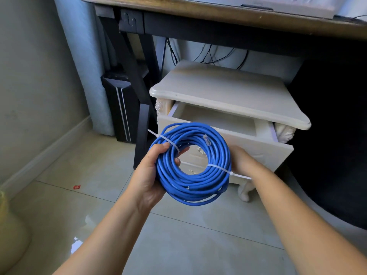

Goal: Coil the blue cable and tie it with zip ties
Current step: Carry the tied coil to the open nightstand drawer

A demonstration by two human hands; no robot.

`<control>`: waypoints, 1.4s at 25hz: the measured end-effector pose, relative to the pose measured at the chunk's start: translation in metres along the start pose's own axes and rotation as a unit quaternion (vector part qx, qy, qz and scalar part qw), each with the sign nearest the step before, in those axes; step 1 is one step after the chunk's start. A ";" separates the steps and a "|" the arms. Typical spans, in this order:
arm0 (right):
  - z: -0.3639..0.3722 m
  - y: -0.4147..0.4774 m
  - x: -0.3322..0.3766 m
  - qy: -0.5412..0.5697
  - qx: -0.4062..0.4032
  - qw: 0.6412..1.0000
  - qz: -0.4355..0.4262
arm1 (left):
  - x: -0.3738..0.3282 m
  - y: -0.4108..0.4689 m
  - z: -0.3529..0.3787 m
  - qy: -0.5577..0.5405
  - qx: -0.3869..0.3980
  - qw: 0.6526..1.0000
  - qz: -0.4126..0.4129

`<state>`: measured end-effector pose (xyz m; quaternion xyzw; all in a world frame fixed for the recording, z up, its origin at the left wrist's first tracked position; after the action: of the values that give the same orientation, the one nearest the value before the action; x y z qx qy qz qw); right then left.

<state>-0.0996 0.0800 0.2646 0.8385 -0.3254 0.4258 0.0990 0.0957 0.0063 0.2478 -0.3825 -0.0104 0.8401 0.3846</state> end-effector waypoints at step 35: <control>-0.024 -0.017 -0.062 -0.270 -0.309 0.887 -0.214 | 0.018 0.054 0.039 0.644 -0.073 0.717 0.257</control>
<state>-0.1310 0.1324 0.2328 0.8973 -0.2675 0.0295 0.3500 0.0290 -0.0091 0.2474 -0.8459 0.2772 0.4541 0.0381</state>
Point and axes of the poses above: each hand's wrist, its own y-axis towards the middle knuckle, its own z-axis out of the palm, x = y × z, the point moved 4 cm from there along y, towards the middle knuckle, and after that the axes turned 7 degrees about -x, right-handed, at the moved point
